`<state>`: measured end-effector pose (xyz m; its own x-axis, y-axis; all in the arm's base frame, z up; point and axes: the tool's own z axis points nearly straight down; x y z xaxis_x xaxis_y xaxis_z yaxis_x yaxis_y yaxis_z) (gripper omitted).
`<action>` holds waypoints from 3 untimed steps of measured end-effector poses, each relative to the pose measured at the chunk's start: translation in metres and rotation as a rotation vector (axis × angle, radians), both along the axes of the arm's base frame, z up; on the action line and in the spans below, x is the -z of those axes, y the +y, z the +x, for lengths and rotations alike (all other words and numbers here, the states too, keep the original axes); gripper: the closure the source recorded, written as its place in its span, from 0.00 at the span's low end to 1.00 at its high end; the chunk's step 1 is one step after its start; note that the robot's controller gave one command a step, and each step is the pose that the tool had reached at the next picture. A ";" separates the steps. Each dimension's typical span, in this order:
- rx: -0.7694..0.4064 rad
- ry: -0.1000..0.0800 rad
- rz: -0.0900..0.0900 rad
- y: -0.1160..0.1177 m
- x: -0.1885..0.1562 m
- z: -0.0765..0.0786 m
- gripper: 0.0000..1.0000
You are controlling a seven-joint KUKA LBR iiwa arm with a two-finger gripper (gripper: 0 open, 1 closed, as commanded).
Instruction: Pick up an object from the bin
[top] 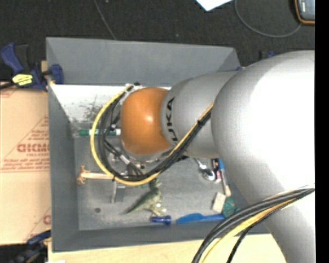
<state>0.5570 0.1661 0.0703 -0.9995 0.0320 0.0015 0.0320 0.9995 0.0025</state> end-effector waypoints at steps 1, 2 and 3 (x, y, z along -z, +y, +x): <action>0.155 -0.027 0.015 0.029 -0.001 0.017 0.00; 0.009 -0.005 0.002 0.001 -0.001 0.003 1.00; 0.010 -0.005 0.002 0.001 -0.001 0.003 1.00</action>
Offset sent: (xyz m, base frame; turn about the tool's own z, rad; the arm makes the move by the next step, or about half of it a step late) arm 0.0012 0.0012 0.0002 0.0076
